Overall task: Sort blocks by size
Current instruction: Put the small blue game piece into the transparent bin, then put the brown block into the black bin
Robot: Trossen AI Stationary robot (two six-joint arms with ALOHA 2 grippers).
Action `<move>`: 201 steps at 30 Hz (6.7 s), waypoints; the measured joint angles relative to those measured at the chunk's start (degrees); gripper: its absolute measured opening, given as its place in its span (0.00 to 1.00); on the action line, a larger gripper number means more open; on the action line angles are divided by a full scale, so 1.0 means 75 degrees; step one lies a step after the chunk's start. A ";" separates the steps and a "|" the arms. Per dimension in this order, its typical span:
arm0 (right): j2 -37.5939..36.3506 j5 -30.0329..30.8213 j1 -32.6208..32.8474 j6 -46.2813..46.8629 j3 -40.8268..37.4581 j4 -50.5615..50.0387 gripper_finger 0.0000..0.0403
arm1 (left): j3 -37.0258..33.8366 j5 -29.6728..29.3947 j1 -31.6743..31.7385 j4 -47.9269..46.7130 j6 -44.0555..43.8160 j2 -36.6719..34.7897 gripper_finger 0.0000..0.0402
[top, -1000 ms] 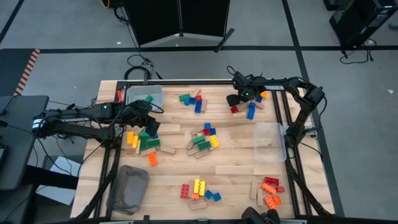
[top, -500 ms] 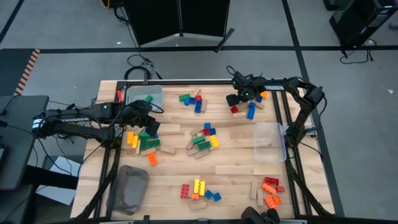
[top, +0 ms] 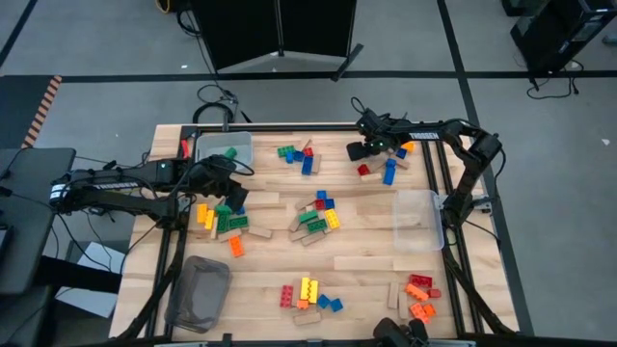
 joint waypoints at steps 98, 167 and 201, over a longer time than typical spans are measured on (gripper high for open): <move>-0.5782 -0.0052 0.7239 0.3907 -0.2973 -0.5090 0.38 | 0.0009 -0.0674 -0.0705 0.2718 0.0940 0.0729 0.48; -0.5782 0.0446 0.7242 0.3450 -0.2973 -0.4434 0.38 | 0.1602 0.0215 -0.2374 0.0001 0.5225 0.6470 0.19; -0.5782 0.0443 0.7242 0.2788 -0.2973 -0.4212 0.38 | 0.4533 -0.0929 -0.4997 -0.3916 -0.5395 0.4972 0.15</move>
